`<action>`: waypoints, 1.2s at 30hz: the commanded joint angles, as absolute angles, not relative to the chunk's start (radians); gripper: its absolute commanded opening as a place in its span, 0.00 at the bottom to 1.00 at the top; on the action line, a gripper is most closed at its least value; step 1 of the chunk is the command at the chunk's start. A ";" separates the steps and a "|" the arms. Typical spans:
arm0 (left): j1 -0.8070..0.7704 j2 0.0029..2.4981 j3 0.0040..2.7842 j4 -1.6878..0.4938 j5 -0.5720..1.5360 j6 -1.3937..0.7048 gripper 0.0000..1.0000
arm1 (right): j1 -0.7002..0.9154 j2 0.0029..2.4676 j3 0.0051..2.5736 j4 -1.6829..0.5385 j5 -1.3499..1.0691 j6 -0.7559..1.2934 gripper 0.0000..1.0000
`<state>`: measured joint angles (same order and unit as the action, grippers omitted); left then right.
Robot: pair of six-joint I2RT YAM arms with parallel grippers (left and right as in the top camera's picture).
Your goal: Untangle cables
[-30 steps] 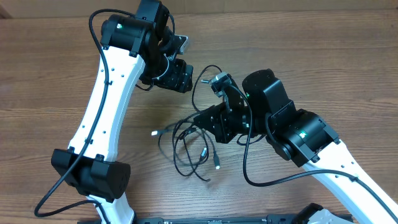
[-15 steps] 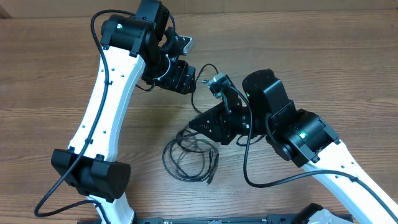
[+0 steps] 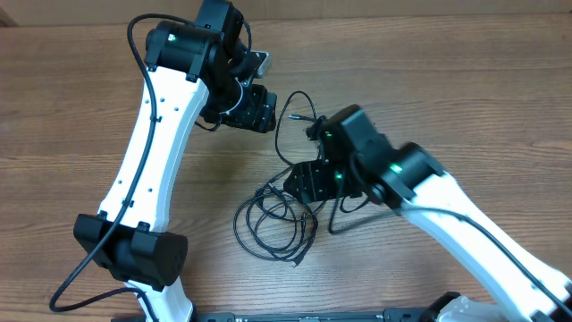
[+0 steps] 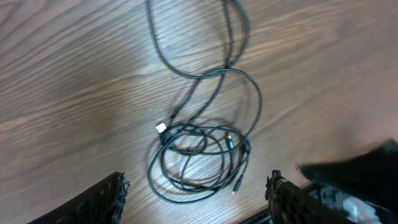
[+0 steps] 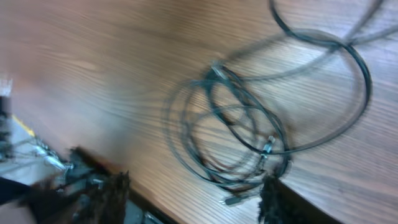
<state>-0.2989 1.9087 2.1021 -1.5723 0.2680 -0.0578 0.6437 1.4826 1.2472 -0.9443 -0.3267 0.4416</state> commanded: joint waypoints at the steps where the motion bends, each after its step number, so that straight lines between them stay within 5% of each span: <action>1: -0.297 1.909 2.103 -1.575 0.182 -0.140 0.75 | 0.646 1.560 1.262 -0.975 -0.212 0.580 0.74; 5: -0.297 1.909 2.103 -1.579 0.183 -0.139 0.76 | 0.645 1.647 1.262 -1.024 -0.098 0.690 0.82; 13: -0.297 1.909 2.103 -1.578 0.183 -0.139 0.77 | 0.644 1.796 1.262 -1.030 -0.090 0.734 0.82; 21: -0.297 1.909 2.103 -1.579 0.183 -0.138 0.77 | 0.644 1.822 1.262 -0.949 -0.091 0.734 0.52; 36: -0.297 1.909 2.103 -1.581 0.183 -0.135 0.78 | 0.644 1.826 1.103 -0.822 -0.109 0.830 0.50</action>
<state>-0.2989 1.9087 2.1021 -1.5826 0.1928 -0.1287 0.6437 1.8248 1.1259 -0.8509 -0.0826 0.8005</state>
